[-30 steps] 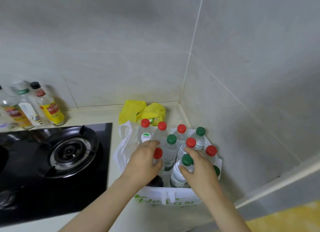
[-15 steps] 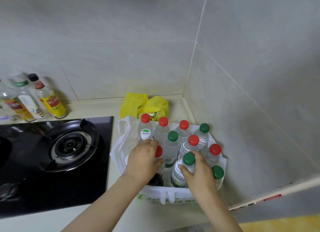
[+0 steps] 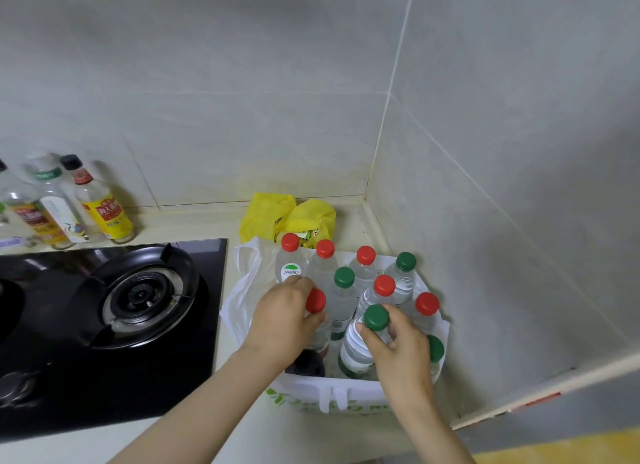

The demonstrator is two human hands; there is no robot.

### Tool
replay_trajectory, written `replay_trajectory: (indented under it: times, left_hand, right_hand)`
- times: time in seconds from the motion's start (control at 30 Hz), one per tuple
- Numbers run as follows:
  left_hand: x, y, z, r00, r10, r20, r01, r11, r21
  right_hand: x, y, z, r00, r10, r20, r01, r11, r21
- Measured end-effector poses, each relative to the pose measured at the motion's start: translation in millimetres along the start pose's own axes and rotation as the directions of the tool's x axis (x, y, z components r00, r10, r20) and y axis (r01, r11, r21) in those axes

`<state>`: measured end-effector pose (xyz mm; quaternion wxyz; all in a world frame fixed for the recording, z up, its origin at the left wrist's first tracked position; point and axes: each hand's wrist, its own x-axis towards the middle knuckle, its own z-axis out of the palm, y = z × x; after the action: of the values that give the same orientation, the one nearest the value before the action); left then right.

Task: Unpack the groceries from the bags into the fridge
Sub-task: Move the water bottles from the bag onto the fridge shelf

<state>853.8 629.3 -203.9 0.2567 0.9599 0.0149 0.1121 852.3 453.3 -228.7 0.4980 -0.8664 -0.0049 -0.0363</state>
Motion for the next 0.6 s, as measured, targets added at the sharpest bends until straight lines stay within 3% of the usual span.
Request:
replay_trajectory:
  times: [0.17, 0.37, 0.6]
  left_hand:
    - [1, 10, -25, 0.996, -0.024, -0.091, -0.001, 0.966, -0.257]
    - [7, 36, -74, 0.977, -0.064, -0.205, -0.053, 0.852, -0.520]
    - [14, 63, -141, 0.917, -0.048, -0.396, -0.234, 0.739, -0.632]
  right_hand:
    - [5, -26, -18, 0.996, -0.092, -0.008, 0.093, 0.989, 0.116]
    - [10, -80, -46, 0.972, -0.212, -0.096, 0.228, 0.951, 0.209]
    - [13, -159, -74, 0.880, -0.439, -0.180, 0.474, 0.826, 0.304]
